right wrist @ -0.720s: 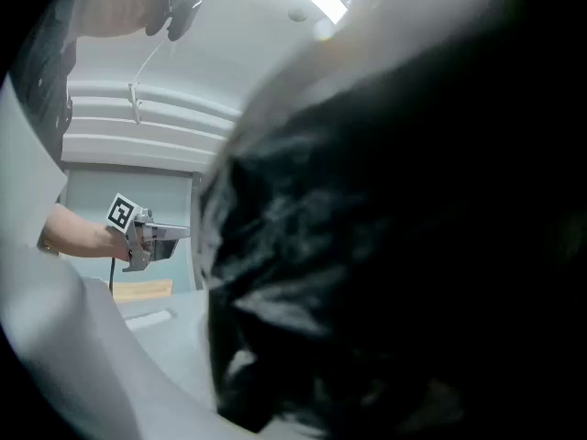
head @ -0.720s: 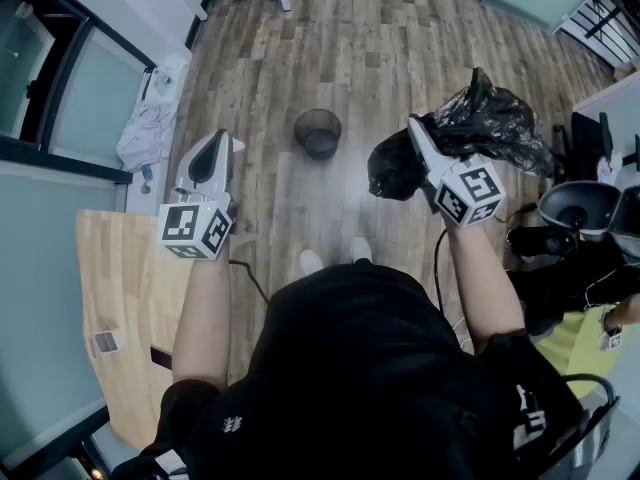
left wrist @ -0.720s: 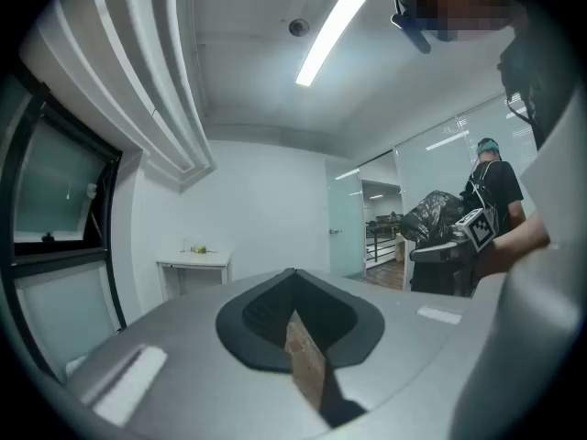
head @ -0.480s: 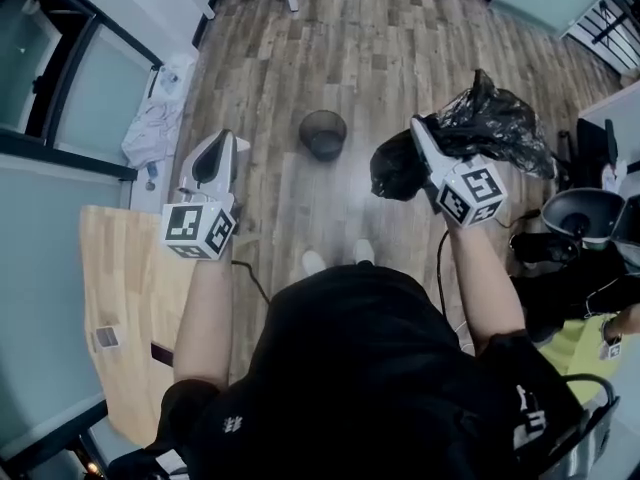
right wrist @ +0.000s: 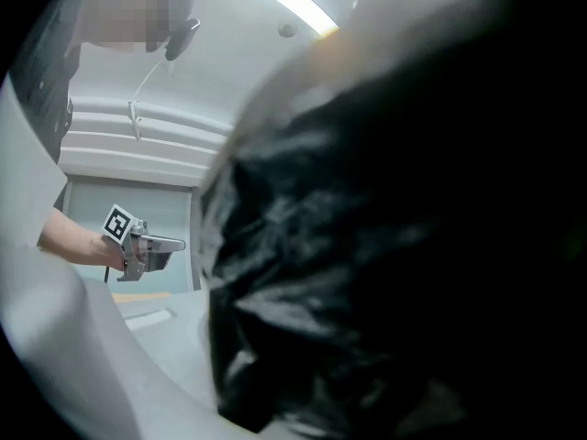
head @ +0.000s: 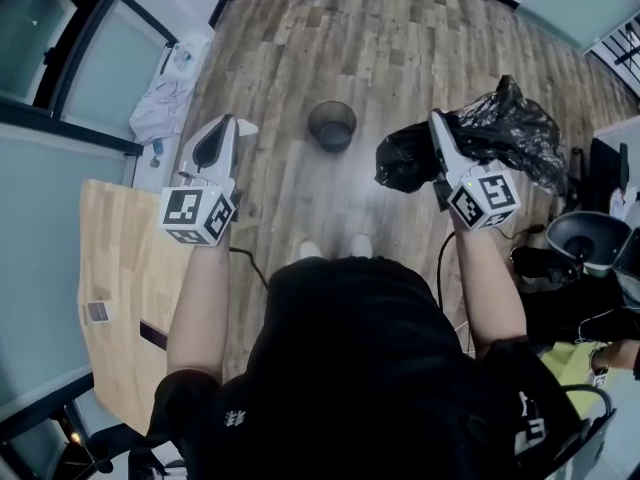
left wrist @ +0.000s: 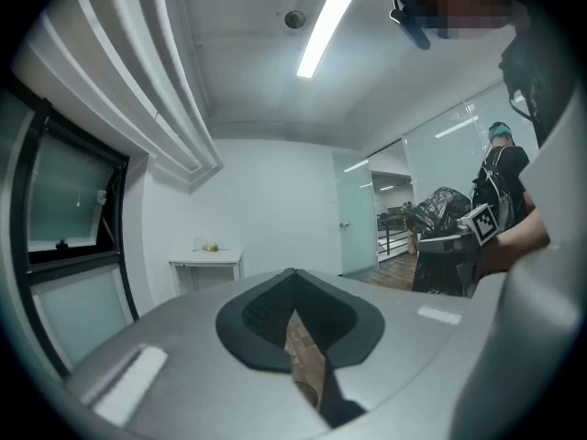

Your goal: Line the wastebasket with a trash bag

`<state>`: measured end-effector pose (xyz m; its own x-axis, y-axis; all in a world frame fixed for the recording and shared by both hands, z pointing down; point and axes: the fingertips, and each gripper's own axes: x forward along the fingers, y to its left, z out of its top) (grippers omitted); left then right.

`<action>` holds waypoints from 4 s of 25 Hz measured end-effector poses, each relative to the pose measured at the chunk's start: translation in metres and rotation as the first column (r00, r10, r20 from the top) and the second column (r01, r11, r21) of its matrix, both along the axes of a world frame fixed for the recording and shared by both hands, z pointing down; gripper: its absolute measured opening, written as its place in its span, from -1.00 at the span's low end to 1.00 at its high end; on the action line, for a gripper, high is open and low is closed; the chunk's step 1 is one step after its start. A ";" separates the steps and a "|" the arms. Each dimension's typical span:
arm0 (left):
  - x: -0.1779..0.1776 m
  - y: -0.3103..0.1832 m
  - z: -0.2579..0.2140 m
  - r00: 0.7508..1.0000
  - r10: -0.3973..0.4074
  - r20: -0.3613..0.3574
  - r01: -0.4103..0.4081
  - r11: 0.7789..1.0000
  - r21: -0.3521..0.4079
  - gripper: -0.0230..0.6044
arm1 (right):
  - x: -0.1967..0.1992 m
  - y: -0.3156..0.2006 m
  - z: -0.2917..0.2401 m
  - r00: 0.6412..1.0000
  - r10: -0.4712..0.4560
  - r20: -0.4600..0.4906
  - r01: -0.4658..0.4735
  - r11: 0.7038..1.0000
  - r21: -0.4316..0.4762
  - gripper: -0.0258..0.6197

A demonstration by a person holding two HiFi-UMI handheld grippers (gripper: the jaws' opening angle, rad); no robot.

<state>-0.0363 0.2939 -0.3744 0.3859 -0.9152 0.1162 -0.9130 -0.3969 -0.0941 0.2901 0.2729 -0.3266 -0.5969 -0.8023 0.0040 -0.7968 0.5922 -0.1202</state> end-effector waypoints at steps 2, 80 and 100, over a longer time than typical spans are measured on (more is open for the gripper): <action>0.002 -0.002 0.006 1.000 -0.011 0.008 0.011 1.000 0.012 -0.90 | 0.000 -0.003 0.006 1.000 -0.021 -0.005 0.021 1.000 0.014 -0.92; -0.109 -0.441 0.581 0.999 0.051 -0.013 -0.052 0.993 -0.104 -0.90 | -0.231 -0.414 0.538 0.932 -0.333 -0.144 0.337 0.942 0.001 -0.92; -0.097 -0.446 0.758 0.988 0.151 -0.025 -0.152 0.988 -0.038 -0.90 | -0.286 -0.376 0.733 0.811 -0.527 -0.254 0.546 0.838 0.005 -0.92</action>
<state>-0.1330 -0.1516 0.3833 0.5228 -0.8406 0.1414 -0.8436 -0.5341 -0.0558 0.0044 -0.1027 0.4068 -0.9213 -0.3583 0.1509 -0.3483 0.9332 0.0890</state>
